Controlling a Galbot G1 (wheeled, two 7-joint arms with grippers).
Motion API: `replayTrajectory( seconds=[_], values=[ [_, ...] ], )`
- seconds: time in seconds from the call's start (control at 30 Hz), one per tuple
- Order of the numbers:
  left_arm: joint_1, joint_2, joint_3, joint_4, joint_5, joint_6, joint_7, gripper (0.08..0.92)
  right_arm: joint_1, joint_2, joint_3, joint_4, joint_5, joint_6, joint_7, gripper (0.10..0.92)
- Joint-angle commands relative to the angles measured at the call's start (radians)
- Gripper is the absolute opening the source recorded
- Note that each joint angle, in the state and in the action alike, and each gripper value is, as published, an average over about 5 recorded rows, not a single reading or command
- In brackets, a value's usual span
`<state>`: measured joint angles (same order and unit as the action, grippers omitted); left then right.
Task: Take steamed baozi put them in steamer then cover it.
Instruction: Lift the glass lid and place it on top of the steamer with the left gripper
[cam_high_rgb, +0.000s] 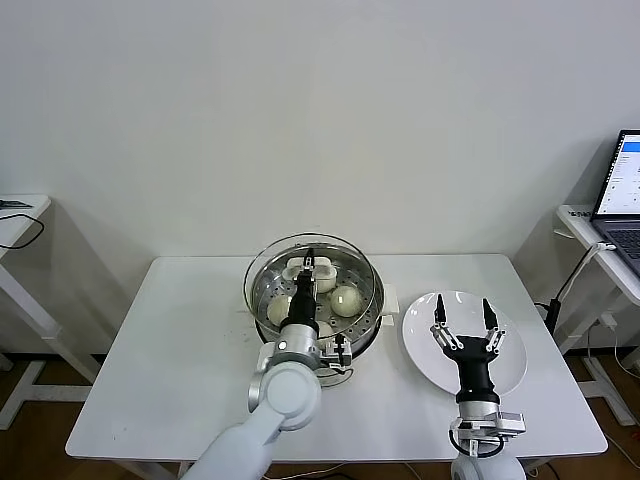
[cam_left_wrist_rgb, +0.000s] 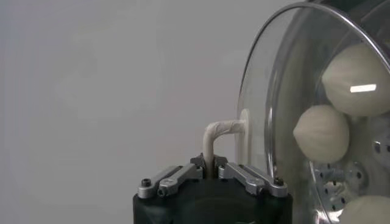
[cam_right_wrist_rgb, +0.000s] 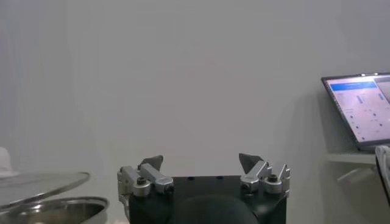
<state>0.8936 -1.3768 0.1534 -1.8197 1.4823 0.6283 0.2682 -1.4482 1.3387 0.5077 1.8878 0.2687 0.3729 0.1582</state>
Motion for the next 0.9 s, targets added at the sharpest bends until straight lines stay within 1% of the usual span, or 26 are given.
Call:
replayTrajectory(
  seconds=[0.03,0.9],
  values=[
    [-0.015,-0.051,0.006,0.058,0.032,0.003,0.003,0.186,0.003,0.004,-0.005,-0.007,-0.008,-0.001,0.0,0.823],
    [0.026,-0.084,-0.01,0.06,0.035,0.003,-0.016,0.186,0.015,0.003,-0.016,-0.031,-0.019,0.004,-0.005,0.823]
  ],
)
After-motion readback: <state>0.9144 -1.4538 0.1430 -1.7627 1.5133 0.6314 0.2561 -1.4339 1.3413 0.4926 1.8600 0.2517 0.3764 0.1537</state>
